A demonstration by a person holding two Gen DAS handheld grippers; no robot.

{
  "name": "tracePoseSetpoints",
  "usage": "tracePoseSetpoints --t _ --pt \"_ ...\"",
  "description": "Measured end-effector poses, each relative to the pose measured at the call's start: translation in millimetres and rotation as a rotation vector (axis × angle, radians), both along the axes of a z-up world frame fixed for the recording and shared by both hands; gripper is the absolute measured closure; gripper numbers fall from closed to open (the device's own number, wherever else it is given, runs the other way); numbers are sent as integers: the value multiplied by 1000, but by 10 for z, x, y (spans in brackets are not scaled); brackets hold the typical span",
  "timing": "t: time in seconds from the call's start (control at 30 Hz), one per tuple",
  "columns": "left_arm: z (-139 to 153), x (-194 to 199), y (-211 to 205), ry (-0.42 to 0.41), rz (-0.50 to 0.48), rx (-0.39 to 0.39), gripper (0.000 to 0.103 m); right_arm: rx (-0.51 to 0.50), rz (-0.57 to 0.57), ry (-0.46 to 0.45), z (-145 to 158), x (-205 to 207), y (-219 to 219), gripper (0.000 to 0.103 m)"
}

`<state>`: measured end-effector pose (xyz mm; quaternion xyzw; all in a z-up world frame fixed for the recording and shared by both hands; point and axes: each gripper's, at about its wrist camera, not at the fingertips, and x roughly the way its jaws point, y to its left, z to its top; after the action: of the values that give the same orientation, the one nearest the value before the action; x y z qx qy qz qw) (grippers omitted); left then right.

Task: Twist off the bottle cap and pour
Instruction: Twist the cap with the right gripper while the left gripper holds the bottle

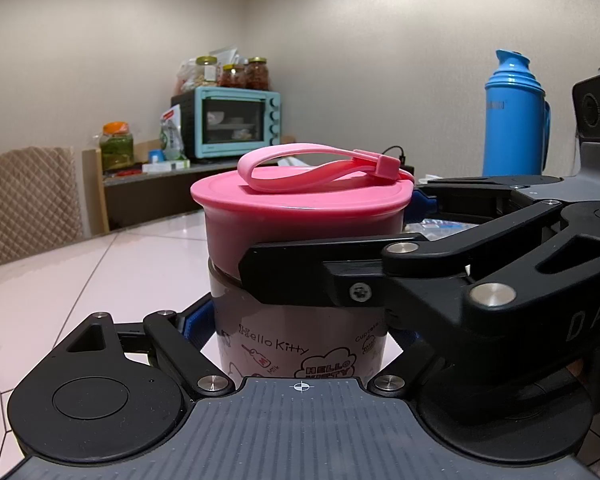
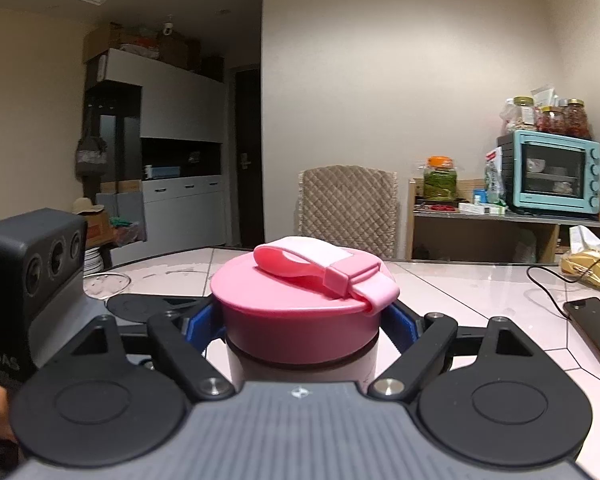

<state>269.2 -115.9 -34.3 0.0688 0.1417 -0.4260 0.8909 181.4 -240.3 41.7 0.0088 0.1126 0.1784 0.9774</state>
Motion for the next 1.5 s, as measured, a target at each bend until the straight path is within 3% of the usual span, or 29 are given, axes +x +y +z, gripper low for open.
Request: tracePoseSetpoints --t 0.67,0.8,0.9,1.0,1.23,1.5 --pt "1 -5 -4 0 -1 0 13 0 410 -22 19 236 -506 18" --pt "1 -8 -1 0 -2 -1 13 1 446 -18 52 258 -546 18" --pt "2 -6 1 1 1 -1 13 2 437 -9 85 236 -539 16" --pt "3 -5 3 2 0 -1 13 -13 355 -11 138 128 -473 4" --pt "2 1 13 3 -1 -2 13 0 136 13 184 -102 -382 4" --pt "4 -4 9 3 -1 -2 13 -2 22 15 128 -211 -126 4"
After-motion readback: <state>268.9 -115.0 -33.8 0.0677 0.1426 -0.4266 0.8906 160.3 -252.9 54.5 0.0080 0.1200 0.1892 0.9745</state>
